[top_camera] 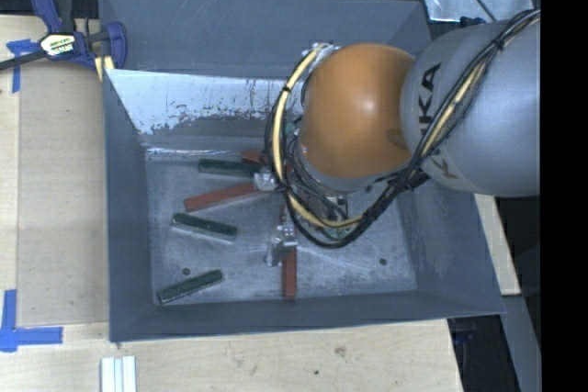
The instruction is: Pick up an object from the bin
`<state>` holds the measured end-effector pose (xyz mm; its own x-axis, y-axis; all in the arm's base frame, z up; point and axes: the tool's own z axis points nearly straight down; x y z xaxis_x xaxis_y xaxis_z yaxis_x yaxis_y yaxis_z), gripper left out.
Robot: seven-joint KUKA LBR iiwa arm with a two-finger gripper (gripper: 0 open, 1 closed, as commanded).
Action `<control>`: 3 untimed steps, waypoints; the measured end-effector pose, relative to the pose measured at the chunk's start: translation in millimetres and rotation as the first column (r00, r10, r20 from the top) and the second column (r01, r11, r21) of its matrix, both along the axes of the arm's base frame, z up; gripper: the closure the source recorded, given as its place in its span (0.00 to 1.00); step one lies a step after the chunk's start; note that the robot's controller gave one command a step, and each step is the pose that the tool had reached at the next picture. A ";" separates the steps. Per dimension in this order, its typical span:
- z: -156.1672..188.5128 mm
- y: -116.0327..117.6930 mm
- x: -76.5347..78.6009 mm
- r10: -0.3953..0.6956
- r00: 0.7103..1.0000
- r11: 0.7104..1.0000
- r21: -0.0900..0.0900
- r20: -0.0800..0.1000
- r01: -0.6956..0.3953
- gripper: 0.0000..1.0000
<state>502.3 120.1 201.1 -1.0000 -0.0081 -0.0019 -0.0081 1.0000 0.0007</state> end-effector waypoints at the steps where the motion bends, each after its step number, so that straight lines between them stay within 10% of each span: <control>1: -47.5 7.3 20.3 0.071 0.997 0.997 0.000 0.007 -0.071 0.00; 2: -123.7 16.8 40.1 -0.051 0.998 0.999 0.005 0.024 0.051 1.00; 3: -123.7 16.7 40.1 -0.051 0.998 0.999 0.005 0.024 0.051 1.00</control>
Offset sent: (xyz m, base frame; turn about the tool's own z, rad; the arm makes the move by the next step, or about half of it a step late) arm 0.0321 0.0172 -0.1311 0.0482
